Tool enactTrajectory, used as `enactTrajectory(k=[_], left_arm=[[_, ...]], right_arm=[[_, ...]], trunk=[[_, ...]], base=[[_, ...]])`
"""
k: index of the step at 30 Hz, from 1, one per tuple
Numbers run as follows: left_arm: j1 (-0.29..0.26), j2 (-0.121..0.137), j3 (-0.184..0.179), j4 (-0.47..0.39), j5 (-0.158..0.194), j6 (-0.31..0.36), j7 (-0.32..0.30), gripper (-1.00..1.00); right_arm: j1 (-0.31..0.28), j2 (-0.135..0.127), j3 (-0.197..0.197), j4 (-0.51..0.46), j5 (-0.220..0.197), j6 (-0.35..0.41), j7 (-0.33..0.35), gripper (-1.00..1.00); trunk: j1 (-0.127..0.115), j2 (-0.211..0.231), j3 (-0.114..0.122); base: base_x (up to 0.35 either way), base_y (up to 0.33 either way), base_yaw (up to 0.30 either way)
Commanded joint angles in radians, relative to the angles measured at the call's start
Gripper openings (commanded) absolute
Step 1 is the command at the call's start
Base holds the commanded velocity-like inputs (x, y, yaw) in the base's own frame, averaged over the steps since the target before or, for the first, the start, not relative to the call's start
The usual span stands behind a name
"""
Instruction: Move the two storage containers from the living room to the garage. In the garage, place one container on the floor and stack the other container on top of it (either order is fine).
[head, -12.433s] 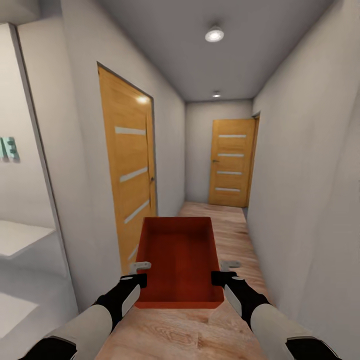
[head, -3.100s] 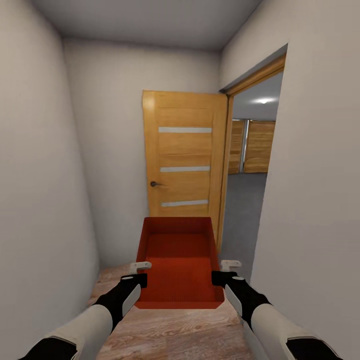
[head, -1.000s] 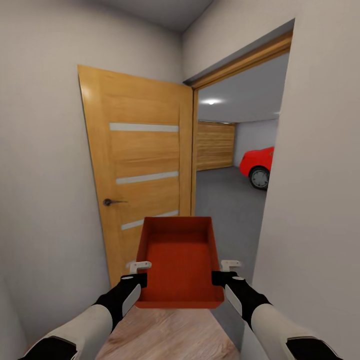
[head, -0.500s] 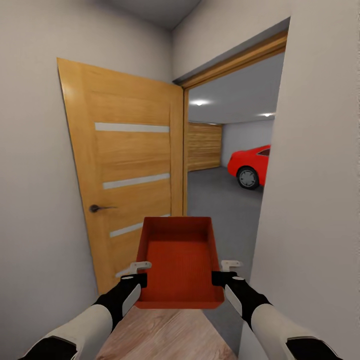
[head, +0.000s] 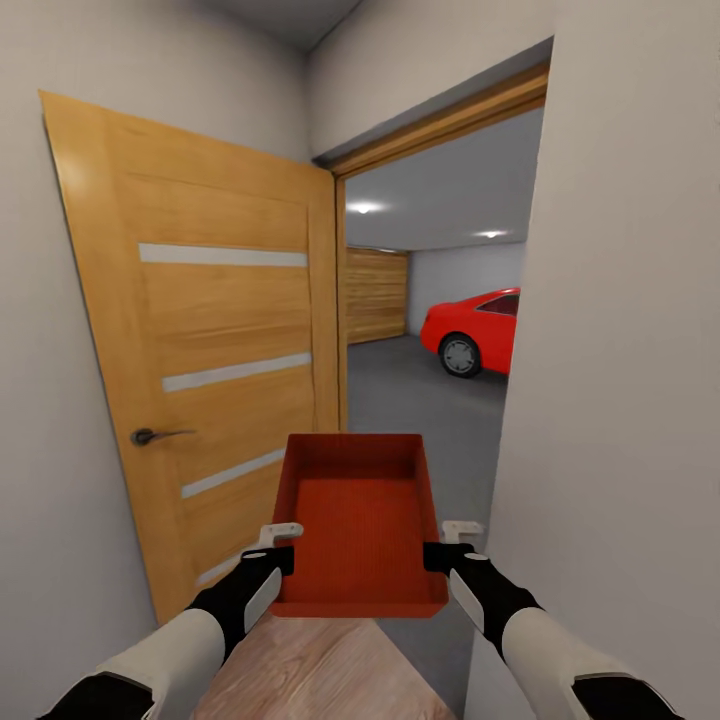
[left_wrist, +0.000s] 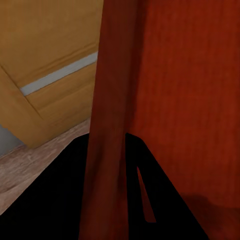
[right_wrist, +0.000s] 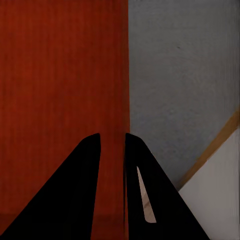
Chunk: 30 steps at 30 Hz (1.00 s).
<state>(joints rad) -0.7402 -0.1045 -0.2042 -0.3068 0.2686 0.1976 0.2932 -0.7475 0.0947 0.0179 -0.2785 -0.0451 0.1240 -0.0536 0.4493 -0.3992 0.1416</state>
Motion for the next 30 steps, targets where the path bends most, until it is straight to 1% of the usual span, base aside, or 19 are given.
enactTrajectory(k=[1,11,21,30], left_arm=[[-0.001,0.047,0.048,-0.006,-0.004,-0.032,0.007,-1.00],[-0.001,0.047,0.048,-0.007,-0.004,-0.032,0.007,-1.00],[-0.001,0.047,0.048,-0.008,-0.003,-0.032,0.006,-1.00],[-0.001,0.046,0.048,-0.008,-0.004,-0.032,0.006,-1.00]], right_arm=[[0.000,-0.003,-0.007,0.001,-0.013,0.005,0.001,-1.00],[0.000,-0.003,-0.007,0.001,-0.013,0.005,0.001,-1.00],[0.000,-0.003,-0.007,0.001,-0.013,0.004,0.001,-1.00],[0.000,-0.001,-0.007,0.001,-0.013,0.006,0.001,-1.00]], trunk=[[0.001,-0.001,0.000],[0.001,-0.001,0.004],[0.001,-0.001,0.005],[0.001,-0.001,0.007]], base=[[0.185,0.152,-0.232],[0.194,0.164,-0.224],[0.227,0.218,-0.045],[0.230,0.223,-0.209]])
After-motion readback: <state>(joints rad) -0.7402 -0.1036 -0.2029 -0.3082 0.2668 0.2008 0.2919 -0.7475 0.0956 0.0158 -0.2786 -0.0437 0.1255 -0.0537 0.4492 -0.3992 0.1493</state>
